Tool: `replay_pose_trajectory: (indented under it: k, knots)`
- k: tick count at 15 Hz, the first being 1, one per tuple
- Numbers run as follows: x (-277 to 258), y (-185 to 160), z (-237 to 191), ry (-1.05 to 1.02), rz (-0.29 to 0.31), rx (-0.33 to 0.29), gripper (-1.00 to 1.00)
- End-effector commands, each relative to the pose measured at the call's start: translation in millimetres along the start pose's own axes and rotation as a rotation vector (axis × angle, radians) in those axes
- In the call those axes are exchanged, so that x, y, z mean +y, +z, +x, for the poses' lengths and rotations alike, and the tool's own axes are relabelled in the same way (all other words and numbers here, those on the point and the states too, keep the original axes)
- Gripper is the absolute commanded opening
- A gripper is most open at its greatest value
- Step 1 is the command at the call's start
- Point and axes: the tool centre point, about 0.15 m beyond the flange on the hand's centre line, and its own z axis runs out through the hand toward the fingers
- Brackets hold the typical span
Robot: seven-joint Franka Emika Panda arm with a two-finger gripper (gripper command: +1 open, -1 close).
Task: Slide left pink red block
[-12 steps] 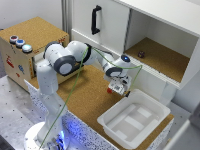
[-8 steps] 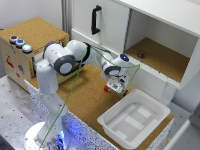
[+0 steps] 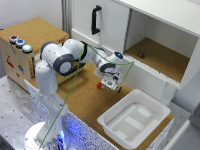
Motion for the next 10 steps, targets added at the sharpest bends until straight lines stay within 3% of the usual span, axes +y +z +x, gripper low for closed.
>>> replay_pose_trajectory:
  k: [1,2,3,6,8,9,10]
  knots:
    - [-39.8,-31.6,-29.4,-0.062,-0.076,0.116,-1.0]
    - [-43.7,-32.5,-30.6,-0.078,-0.095,0.115,-1.0]
    - [-49.3,-35.5,-32.1,-0.09,-0.124,0.122,1.0]
    - [-61.6,-44.5,-36.2,-0.144,-0.136,0.132,1.0]
    - [-68.1,-33.9,-35.2,-0.187,-0.179,0.106,1.0]
    - [-70.1,-29.9,-34.0,-0.203,-0.207,0.099,1.0]
    - [-73.6,-25.6,-32.5,-0.192,-0.302,0.118,1.0]
